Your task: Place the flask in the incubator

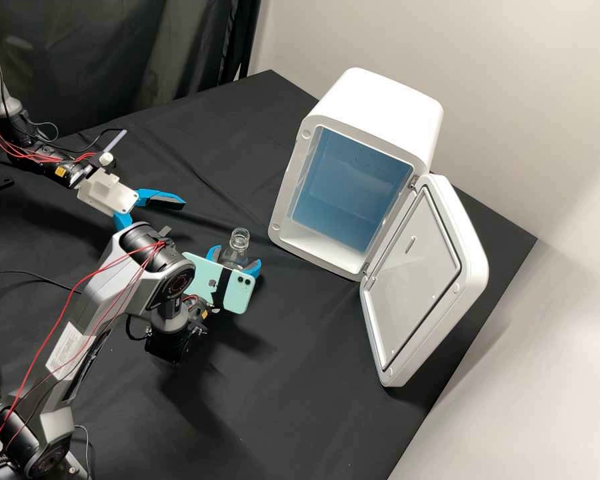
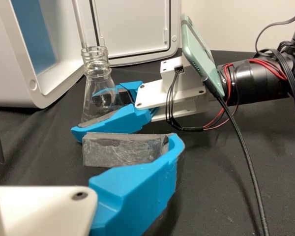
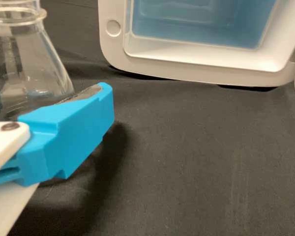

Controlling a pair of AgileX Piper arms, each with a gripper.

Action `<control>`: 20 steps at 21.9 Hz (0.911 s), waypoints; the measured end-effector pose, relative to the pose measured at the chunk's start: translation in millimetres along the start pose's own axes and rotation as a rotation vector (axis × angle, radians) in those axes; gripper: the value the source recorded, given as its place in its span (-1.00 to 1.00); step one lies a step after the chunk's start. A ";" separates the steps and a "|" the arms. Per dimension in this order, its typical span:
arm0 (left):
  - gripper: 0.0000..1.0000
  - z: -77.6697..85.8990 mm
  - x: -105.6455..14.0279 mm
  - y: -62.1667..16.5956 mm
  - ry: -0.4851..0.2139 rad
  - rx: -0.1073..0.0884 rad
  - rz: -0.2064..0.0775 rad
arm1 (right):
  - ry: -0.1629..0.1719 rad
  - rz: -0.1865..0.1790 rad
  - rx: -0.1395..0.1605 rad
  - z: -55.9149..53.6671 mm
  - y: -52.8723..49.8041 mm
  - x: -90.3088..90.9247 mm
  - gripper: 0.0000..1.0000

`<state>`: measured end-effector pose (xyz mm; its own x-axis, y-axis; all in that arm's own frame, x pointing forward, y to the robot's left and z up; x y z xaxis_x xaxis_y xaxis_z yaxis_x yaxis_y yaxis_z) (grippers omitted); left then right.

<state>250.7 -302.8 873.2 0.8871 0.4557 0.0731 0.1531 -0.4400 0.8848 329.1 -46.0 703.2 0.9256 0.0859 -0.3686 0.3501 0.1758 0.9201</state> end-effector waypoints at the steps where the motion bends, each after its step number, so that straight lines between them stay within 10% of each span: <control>1: 1.00 0.0 0.0 0.0 0.000 0.000 0.000 | -0.002 0.001 0.001 0.3 0.4 -0.7 -1.00; 20: 1.00 1.0 -1.4 3.6 -0.003 0.003 0.013 | -0.042 0.016 0.008 6.9 9.4 -10.8 -1.00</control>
<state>250.5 -305.8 875.8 0.8905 0.4472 0.0832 0.1427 -0.4483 0.8824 323.3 -52.0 716.7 0.9364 0.0476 -0.3478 0.3358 0.1670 0.9270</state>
